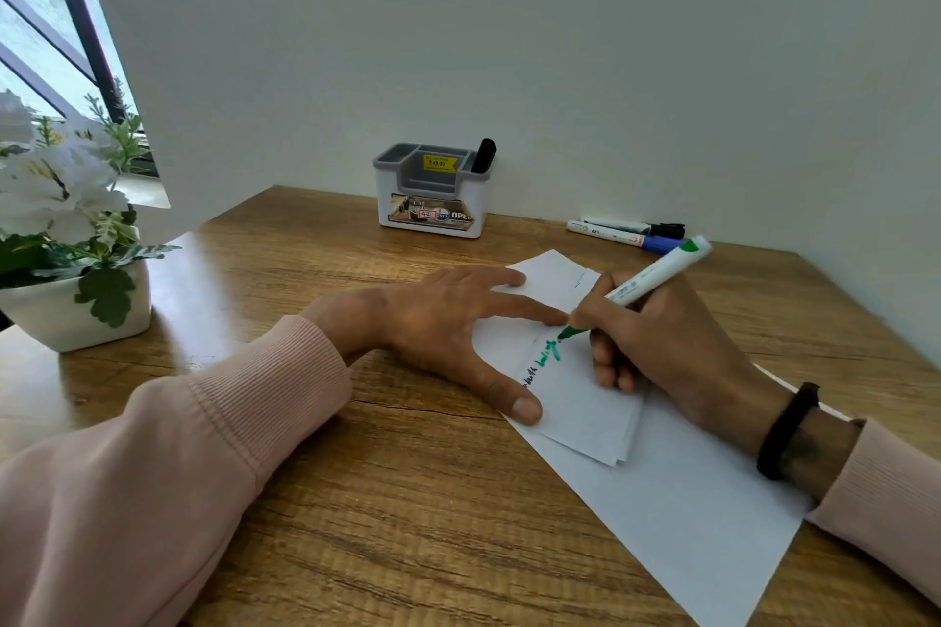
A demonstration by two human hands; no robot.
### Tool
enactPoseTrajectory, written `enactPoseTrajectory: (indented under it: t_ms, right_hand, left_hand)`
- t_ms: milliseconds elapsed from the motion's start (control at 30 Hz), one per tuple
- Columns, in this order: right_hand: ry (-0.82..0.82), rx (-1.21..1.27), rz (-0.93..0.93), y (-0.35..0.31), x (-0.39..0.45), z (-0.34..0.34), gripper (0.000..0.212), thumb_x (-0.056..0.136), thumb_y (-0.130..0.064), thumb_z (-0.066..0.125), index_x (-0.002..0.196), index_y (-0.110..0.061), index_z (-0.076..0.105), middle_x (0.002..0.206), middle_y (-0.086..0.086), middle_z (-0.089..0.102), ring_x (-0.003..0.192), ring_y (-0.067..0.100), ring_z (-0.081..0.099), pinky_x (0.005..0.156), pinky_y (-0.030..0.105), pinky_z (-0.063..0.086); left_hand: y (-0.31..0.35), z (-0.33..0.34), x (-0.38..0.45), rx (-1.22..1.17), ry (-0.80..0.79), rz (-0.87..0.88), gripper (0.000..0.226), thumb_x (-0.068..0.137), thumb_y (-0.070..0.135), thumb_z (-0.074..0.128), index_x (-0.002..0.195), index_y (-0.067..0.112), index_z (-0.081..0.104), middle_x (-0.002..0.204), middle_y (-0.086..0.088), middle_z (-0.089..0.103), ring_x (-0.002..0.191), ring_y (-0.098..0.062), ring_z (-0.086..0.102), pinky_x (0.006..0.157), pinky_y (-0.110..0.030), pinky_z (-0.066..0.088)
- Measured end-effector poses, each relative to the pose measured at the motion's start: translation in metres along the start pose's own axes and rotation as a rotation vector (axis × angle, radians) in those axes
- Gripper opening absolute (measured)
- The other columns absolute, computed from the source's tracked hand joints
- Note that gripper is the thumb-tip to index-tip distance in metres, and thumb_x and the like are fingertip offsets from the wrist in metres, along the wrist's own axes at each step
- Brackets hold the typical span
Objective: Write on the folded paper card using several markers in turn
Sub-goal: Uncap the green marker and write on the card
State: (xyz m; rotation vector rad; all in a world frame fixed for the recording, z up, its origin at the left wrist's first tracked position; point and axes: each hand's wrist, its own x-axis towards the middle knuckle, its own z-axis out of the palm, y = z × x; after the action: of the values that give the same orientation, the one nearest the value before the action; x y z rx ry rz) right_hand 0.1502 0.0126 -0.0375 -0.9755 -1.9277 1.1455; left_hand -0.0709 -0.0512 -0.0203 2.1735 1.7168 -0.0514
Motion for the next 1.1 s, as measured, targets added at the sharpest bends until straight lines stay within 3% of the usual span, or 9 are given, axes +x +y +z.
enactPoseTrajectory:
  t_ms: [100,233,333,467,600,667,867,1033,1100]
  right_hand:
    - [-0.020,-0.041,-0.008,0.000,0.000,0.001,0.024,0.087,-0.016,0.075,0.065,-0.018,0.067,0.050,0.007,0.065,0.039,0.020,0.060,0.037,0.024,0.045]
    - [0.056,0.169,-0.007,0.002,0.003,-0.002,0.030,0.088,-0.010,0.072,0.060,-0.022,0.066,0.050,0.006,0.060,0.039,0.021,0.055,0.035,0.023,0.040]
    - [0.127,0.370,0.027,0.003,0.006,-0.006,0.025,0.088,-0.004,0.070,0.070,-0.020,0.062,0.050,0.004,0.057,0.039,0.021,0.053,0.035,0.022,0.037]
    - [0.173,0.427,-0.034,0.002,0.005,-0.006,0.022,0.091,-0.002,0.071,0.079,-0.020,0.064,0.058,0.005,0.061,0.050,0.022,0.060,0.039,0.026,0.044]
    - [0.168,0.374,-0.206,0.000,-0.001,-0.005,0.003,0.092,-0.023,0.071,0.092,-0.021,0.071,0.077,0.011,0.073,0.072,0.027,0.075,0.053,0.030,0.056]
    - [0.137,0.336,-0.299,0.001,-0.005,-0.005,0.014,0.097,-0.028,0.063,0.101,-0.020,0.074,0.087,0.012,0.077,0.085,0.030,0.078,0.063,0.033,0.061]
    - [0.111,0.001,-0.512,0.005,-0.015,0.004,0.021,0.100,-0.032,0.058,0.119,-0.032,0.068,0.096,0.001,0.078,0.091,0.025,0.077,0.077,0.048,0.063]
    - [0.101,-0.228,-0.667,0.003,-0.020,0.006,0.016,0.093,-0.029,0.068,0.109,-0.032,0.065,0.100,-0.014,0.073,0.091,0.014,0.073,0.074,0.019,0.055]
    - [0.093,-0.266,-0.711,0.003,-0.021,0.007,0.014,0.093,-0.026,0.069,0.107,-0.027,0.068,0.099,-0.016,0.072,0.090,0.013,0.072,0.074,0.019,0.055]
  left_hand:
    - [0.001,-0.001,0.000,-0.003,-0.003,-0.004,0.097,0.064,0.082,0.064,0.147,0.069,0.015,0.167,0.024,-0.004,0.156,-0.016,-0.008,0.122,-0.058,0.003]
    - [0.002,-0.003,-0.002,-0.007,-0.016,0.006,0.096,0.068,0.080,0.066,0.149,0.067,0.016,0.168,0.023,-0.002,0.156,-0.017,-0.005,0.122,-0.057,0.005]
    - [-0.004,-0.021,-0.017,-0.201,0.010,-0.001,0.092,0.065,0.078,0.071,0.146,0.065,0.029,0.164,0.017,0.025,0.152,-0.019,0.021,0.122,-0.054,0.022]
    - [-0.025,-0.041,-0.041,-0.255,0.073,-0.029,0.075,0.060,0.059,0.091,0.127,0.053,0.059,0.126,0.016,0.058,0.122,-0.009,0.053,0.104,-0.035,0.047]
    - [-0.035,-0.040,-0.038,-0.253,0.068,-0.059,0.040,0.074,0.035,0.089,0.110,0.037,0.070,0.103,0.001,0.068,0.091,-0.014,0.063,0.089,-0.036,0.054]
    - [-0.038,-0.039,-0.036,-0.259,0.077,-0.043,0.027,0.080,0.031,0.085,0.104,0.033,0.073,0.090,0.004,0.072,0.081,-0.009,0.064,0.086,-0.036,0.053]
    - [-0.044,-0.035,-0.028,-0.332,0.239,0.003,0.020,0.082,0.036,0.084,0.099,0.032,0.074,0.088,0.010,0.076,0.083,-0.006,0.070,0.073,-0.020,0.053]
    - [-0.044,-0.030,-0.021,-0.526,0.369,0.081,0.027,0.080,0.024,0.088,0.103,0.021,0.073,0.093,0.006,0.079,0.088,-0.006,0.074,0.075,-0.011,0.052]
    - [-0.042,-0.029,-0.019,-0.563,0.396,0.104,0.027,0.080,0.024,0.088,0.103,0.022,0.074,0.094,0.005,0.080,0.088,-0.008,0.074,0.076,-0.011,0.052]
